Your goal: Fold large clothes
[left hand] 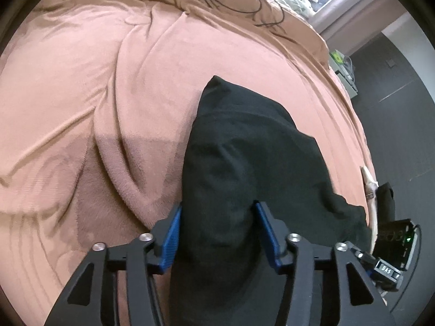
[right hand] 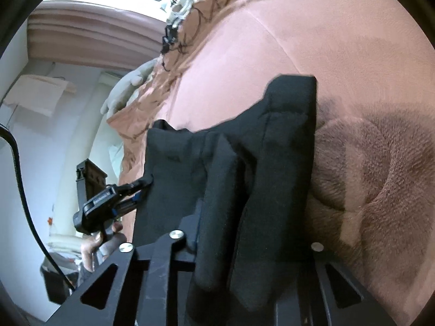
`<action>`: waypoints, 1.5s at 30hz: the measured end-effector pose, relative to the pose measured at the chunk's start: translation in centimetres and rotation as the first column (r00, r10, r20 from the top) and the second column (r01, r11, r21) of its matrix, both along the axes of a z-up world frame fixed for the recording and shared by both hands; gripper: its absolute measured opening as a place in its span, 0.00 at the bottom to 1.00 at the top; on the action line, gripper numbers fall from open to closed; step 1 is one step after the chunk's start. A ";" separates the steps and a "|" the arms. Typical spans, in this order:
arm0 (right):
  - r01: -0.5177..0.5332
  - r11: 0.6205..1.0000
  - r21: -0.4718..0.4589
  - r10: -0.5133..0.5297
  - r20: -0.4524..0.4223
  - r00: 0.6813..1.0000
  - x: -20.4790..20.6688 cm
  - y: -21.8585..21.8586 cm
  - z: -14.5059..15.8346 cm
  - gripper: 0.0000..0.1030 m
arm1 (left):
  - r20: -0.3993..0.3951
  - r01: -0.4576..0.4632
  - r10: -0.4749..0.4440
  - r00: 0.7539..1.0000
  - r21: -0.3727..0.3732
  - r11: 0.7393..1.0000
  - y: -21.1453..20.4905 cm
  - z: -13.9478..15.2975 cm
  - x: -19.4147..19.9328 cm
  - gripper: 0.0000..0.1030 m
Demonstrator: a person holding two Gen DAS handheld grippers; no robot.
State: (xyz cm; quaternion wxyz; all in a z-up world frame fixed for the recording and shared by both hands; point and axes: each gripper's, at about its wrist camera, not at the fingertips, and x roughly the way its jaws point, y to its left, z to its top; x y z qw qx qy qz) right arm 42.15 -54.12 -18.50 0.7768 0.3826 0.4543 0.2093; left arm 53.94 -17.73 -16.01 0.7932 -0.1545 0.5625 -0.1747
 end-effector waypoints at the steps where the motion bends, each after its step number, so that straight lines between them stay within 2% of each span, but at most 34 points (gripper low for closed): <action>1: 0.000 1.000 -0.006 0.000 0.011 1.000 0.0 0.2 0.5 0.16 | 0.007 0.001 -0.001 1.000 0.002 1.000 0.0 0.4 -0.2 0.46; 6: -0.006 0.997 -0.074 0.011 0.069 0.998 -1.0 1.6 4.0 0.15 | 0.058 0.001 -0.002 0.998 0.022 1.000 -0.1 2.5 -1.5 0.33; 12: -0.005 0.995 -0.100 0.018 0.130 0.991 -2.5 3.2 7.3 0.15 | 0.101 -0.028 0.030 0.994 -0.025 0.999 1.2 6.1 -3.9 0.26; 27: -0.024 0.982 -0.190 0.083 0.312 0.946 -9.6 9.8 16.6 0.14 | 0.266 -0.039 0.068 0.962 -0.110 0.993 6.1 15.0 -12.6 0.20; 40: -0.067 0.968 -0.240 0.170 0.438 0.883 -16.2 16.0 22.6 0.14 | 0.335 -0.063 0.116 0.935 -0.165 0.984 12.1 20.6 -20.7 0.16; 45: -0.099 0.965 -0.242 0.205 0.467 0.860 -18.2 18.0 24.4 0.13 | 0.394 -0.076 0.138 0.909 -0.168 0.983 14.0 23.6 -24.3 0.15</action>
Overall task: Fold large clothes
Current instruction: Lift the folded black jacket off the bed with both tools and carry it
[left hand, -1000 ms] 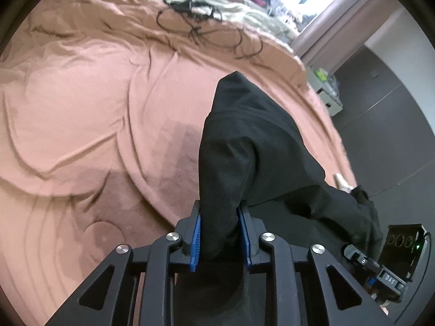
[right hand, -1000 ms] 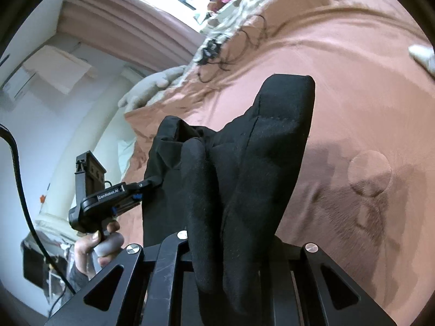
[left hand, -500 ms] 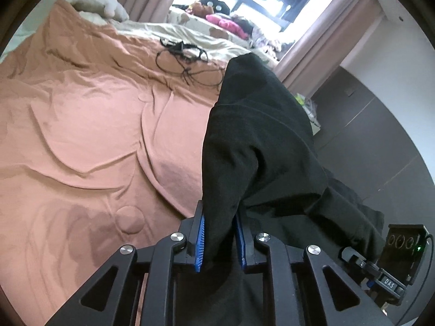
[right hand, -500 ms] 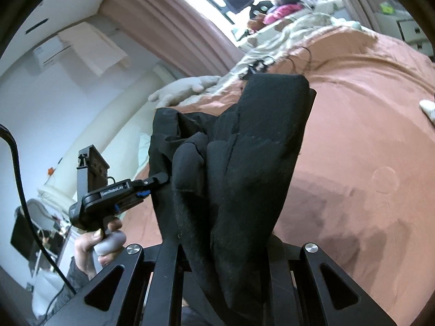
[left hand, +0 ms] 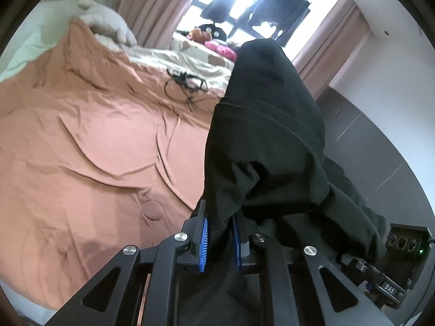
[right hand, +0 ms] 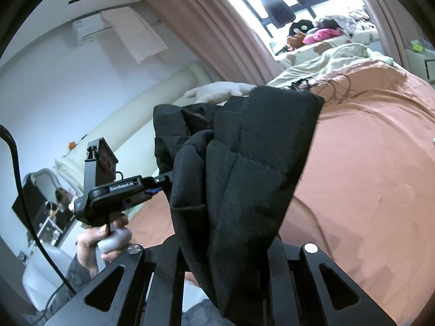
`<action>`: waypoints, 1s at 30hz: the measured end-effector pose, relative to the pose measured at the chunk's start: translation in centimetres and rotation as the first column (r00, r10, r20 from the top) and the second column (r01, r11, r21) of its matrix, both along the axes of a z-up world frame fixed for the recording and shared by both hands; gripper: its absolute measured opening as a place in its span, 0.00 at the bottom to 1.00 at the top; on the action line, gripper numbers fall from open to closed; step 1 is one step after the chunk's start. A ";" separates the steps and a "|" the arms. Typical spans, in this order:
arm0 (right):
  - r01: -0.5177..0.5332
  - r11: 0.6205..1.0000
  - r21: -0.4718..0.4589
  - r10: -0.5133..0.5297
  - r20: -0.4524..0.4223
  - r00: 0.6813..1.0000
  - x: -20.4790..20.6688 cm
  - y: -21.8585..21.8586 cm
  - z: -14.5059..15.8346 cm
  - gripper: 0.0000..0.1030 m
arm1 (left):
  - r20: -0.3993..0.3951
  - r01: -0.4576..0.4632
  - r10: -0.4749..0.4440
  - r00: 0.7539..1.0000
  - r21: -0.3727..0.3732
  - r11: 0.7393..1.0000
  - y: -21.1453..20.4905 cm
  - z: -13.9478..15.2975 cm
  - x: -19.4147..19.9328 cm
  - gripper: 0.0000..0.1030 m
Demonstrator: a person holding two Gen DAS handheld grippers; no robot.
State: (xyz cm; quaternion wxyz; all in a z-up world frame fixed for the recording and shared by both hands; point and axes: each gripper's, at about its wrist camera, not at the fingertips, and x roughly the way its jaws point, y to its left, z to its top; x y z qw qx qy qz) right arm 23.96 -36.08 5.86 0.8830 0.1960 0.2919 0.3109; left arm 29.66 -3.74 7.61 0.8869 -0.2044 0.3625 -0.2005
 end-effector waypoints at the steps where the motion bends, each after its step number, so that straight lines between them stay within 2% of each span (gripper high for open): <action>1: -0.008 1.000 0.006 0.008 0.006 1.000 -0.2 0.4 0.3 0.13 | 0.011 -0.003 0.003 1.000 0.000 1.000 0.2 0.6 -0.5 0.15; 11: -0.119 0.993 0.020 0.116 0.110 0.987 -5.2 4.8 4.5 0.13 | 0.106 -0.070 0.072 0.992 -0.020 0.997 5.4 6.5 -7.8 0.14; 21: -0.255 0.964 0.075 0.244 0.138 0.960 -6.4 10.0 7.2 0.13 | 0.172 -0.134 0.134 0.976 -0.008 0.991 10.8 12.2 -13.1 0.14; 26: -0.297 0.952 0.077 0.286 0.126 0.950 -6.3 13.4 7.1 0.13 | 0.181 -0.174 0.175 0.968 -0.019 0.985 14.5 12.4 -13.8 0.14; 30: -0.335 0.938 0.085 0.324 0.121 0.938 -5.5 16.5 6.4 0.13 | 0.169 -0.208 0.209 0.963 -0.023 0.978 18.1 11.3 -13.4 0.14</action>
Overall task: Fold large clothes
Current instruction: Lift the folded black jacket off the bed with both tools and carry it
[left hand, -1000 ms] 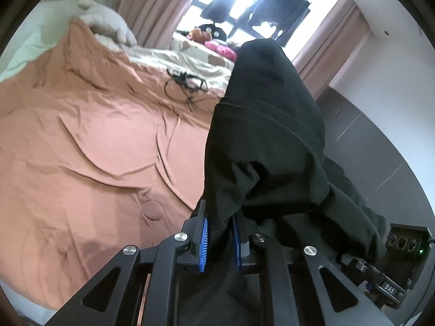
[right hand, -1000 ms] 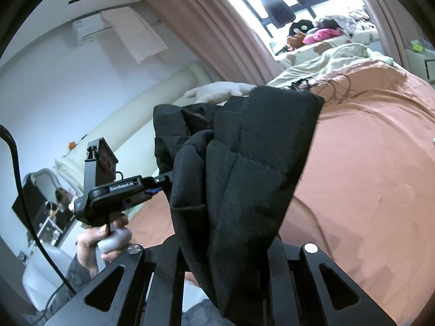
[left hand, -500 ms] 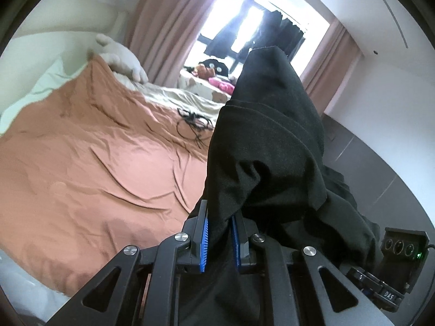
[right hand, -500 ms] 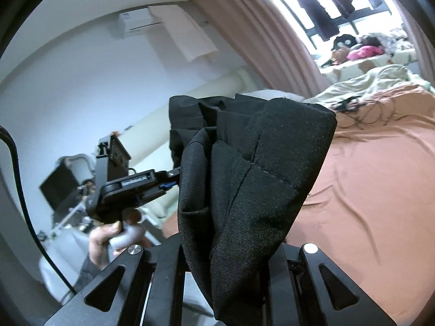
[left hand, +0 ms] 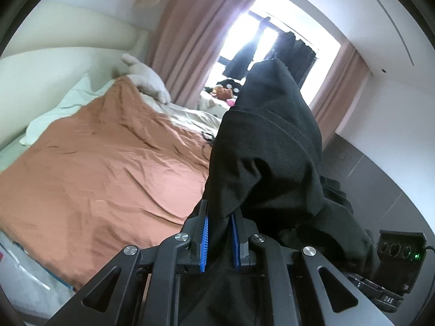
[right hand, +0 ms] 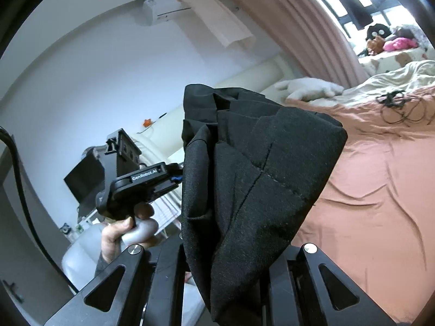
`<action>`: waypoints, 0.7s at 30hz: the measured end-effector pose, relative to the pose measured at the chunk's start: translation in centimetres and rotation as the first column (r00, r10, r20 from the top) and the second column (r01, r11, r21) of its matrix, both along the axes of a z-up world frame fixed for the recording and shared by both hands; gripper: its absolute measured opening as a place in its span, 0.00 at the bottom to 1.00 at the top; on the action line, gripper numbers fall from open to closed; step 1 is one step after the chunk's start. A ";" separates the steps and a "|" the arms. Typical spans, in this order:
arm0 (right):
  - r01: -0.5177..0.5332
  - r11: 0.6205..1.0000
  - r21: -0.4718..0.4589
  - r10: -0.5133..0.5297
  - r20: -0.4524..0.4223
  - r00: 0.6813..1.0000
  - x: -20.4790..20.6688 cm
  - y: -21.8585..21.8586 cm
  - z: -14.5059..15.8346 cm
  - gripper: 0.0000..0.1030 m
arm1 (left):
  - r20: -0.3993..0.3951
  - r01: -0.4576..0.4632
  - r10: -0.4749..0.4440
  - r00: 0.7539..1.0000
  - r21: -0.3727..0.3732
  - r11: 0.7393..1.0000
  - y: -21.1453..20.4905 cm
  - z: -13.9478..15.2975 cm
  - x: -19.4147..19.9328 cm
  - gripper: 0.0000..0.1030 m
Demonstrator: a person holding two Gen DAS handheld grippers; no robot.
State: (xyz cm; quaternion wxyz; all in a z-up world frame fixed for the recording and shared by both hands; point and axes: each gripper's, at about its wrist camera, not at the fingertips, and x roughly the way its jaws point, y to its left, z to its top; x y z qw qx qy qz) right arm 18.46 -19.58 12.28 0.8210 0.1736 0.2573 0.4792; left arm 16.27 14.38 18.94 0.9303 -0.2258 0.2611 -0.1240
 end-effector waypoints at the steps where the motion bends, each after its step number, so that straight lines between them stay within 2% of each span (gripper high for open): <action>1: -0.009 1.000 -0.001 0.009 -0.003 1.000 0.3 0.9 -0.2 0.13 | -0.003 -0.009 0.009 1.000 -0.003 1.000 0.9 -0.2 0.1 0.14; 8: -0.074 0.997 -0.016 0.073 -0.035 0.997 3.3 7.9 -2.6 0.13 | -0.029 -0.069 0.069 0.997 -0.001 0.998 7.5 -3.1 1.2 0.13; 13: -0.132 0.991 -0.035 0.129 -0.078 0.989 6.2 13.2 -5.2 0.13 | -0.056 -0.122 0.118 0.991 -0.070 0.990 13.5 -7.0 2.3 0.13; 18: -0.198 0.979 -0.051 0.191 -0.118 0.974 9.2 19.0 -7.4 0.13 | -0.089 -0.174 0.167 0.982 -0.082 0.981 19.8 -10.0 3.9 0.13; 21: -0.249 0.967 -0.051 0.240 -0.138 0.961 10.4 22.7 -8.2 0.13 | -0.090 -0.190 0.183 0.979 -0.081 0.978 23.5 -10.6 4.2 0.13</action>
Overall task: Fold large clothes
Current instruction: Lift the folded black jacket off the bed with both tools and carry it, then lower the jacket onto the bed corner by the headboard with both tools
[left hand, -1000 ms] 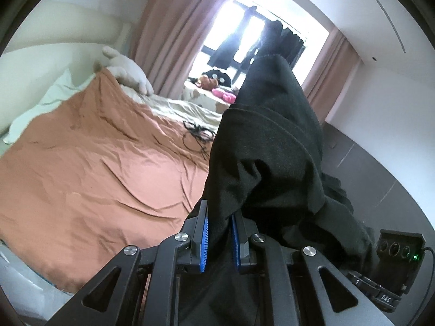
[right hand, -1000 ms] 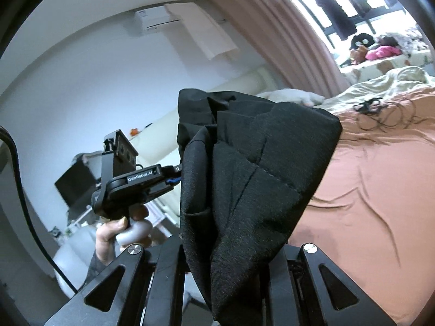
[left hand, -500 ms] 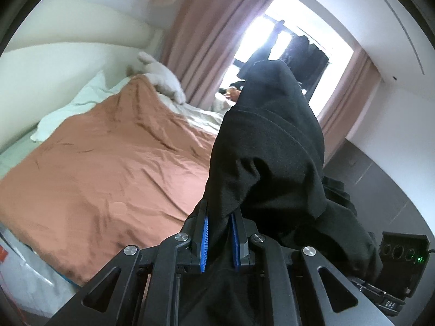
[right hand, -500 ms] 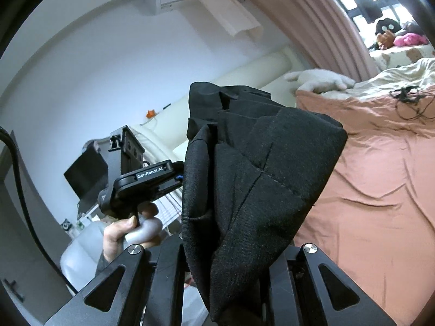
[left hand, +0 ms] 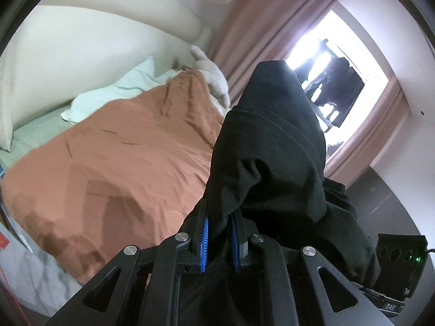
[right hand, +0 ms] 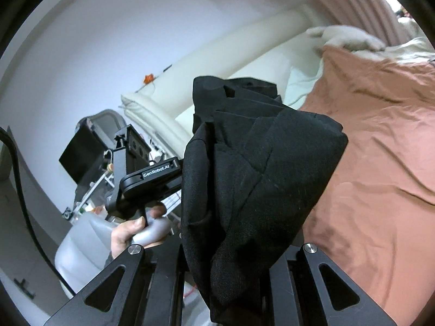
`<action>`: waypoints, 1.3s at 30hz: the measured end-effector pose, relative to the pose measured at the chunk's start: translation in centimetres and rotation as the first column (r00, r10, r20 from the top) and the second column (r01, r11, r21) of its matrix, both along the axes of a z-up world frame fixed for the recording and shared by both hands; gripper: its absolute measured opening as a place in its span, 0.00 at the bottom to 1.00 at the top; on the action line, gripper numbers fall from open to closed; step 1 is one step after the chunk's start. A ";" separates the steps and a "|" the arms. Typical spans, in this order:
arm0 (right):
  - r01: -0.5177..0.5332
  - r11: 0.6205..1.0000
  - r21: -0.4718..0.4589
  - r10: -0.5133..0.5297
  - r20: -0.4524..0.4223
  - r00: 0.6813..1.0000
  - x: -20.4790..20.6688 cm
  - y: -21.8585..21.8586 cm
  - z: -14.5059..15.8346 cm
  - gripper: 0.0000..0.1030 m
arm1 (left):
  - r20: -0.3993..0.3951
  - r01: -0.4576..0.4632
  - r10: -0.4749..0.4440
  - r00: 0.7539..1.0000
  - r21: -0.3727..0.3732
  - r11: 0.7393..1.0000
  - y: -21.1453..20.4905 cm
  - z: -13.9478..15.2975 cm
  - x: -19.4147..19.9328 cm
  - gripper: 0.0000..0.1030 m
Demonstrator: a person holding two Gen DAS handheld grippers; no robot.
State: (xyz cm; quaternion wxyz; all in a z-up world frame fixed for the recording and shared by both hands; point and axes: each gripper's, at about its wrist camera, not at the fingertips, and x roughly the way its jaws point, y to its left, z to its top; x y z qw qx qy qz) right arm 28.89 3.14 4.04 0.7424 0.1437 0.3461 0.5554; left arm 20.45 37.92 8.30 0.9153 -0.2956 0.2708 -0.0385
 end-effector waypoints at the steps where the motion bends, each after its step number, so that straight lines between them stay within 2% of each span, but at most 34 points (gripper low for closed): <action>1: -0.023 1.000 0.001 0.023 -0.002 1.000 0.4 1.6 -0.2 0.13 | -0.003 -0.009 0.009 1.000 -0.001 1.000 1.0 0.0 0.0 0.13; 6: -0.103 0.994 0.024 0.104 -0.038 0.994 1.7 8.5 -1.0 0.13 | -0.013 -0.092 0.093 0.996 0.033 0.995 7.6 0.5 -0.7 0.13; 12: -0.193 0.978 0.085 0.201 -0.108 0.974 2.7 16.4 -3.1 0.13 | -0.033 -0.203 0.207 0.978 0.102 0.974 14.5 1.9 -1.3 0.13; 19: -0.243 0.958 0.151 0.271 -0.209 0.940 4.9 22.6 -7.3 0.13 | -0.087 -0.263 0.282 0.956 0.181 0.948 19.2 1.0 0.3 0.13; 26: -0.208 0.973 0.102 0.229 -0.282 0.932 9.8 25.4 -12.3 0.13 | -0.170 -0.287 0.316 0.934 0.174 0.942 21.7 -3.3 5.7 0.12; 34: -0.172 0.984 0.050 0.179 -0.257 0.950 15.7 25.0 -14.8 0.13 | -0.238 -0.237 0.284 0.929 0.207 0.949 21.4 -6.6 13.0 0.12; 37: -0.129 0.991 0.021 0.130 -0.262 0.956 17.9 24.3 -16.5 0.13 | -0.275 -0.237 0.298 0.914 0.232 0.943 21.1 -8.0 15.9 0.13; 39: -0.105 0.994 -0.005 0.099 -0.282 0.954 19.1 23.8 -18.0 0.13 | -0.316 -0.231 0.316 0.895 0.278 0.932 20.5 -9.2 17.5 0.18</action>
